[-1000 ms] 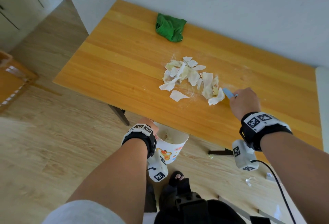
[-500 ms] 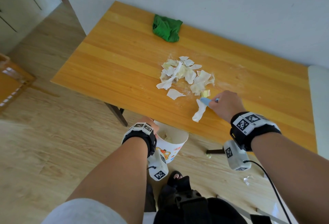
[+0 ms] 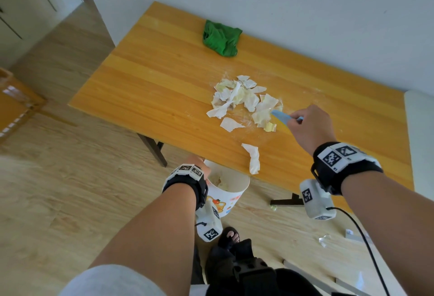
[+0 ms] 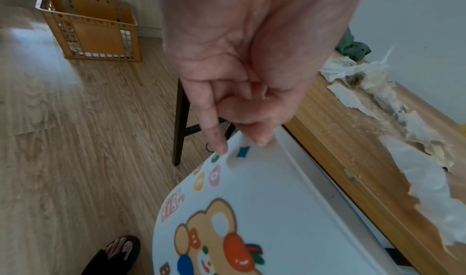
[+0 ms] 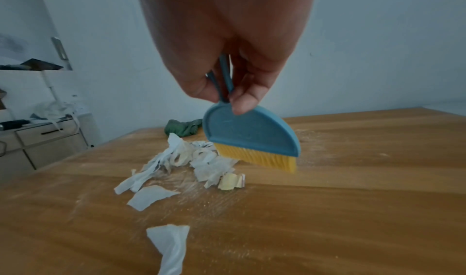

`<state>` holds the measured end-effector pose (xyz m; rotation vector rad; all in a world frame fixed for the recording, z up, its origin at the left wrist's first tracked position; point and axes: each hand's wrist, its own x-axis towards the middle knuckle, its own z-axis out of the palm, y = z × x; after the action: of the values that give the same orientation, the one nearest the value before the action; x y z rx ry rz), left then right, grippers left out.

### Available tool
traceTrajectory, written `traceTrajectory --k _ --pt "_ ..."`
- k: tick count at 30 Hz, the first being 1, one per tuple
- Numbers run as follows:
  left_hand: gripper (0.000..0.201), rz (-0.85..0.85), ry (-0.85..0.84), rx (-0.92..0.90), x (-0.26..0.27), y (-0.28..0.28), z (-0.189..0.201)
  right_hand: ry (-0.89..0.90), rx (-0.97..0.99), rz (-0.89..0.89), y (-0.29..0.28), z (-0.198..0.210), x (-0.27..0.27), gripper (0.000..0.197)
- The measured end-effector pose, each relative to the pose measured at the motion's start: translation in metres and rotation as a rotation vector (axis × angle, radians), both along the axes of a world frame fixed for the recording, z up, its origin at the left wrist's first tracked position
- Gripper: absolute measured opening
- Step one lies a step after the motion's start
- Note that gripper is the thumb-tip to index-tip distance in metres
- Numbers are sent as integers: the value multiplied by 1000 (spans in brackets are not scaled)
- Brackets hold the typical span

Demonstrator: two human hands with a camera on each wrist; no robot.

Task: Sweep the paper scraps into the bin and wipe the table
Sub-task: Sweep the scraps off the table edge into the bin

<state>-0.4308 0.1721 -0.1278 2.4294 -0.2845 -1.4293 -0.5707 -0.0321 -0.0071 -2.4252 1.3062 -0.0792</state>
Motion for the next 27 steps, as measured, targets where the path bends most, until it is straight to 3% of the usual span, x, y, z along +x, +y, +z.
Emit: traceTrajectory --k 5,9,12,21,27 --pt "33 14 7 12 1 2 -4 106 0 33 -21 -23 6 29" --pt "10 28 18 16 2 2 0 193 38 70 -16 -31 13 26" --pt "28 17 15 23 1 2 -1 221 73 122 -6 -30 15 26" --pt "34 -11 31 38 -3 -2 6 154 179 168 17 -24 19 30" --pt "35 16 53 0 -7 -2 8 57 75 105 14 -14 16 29"
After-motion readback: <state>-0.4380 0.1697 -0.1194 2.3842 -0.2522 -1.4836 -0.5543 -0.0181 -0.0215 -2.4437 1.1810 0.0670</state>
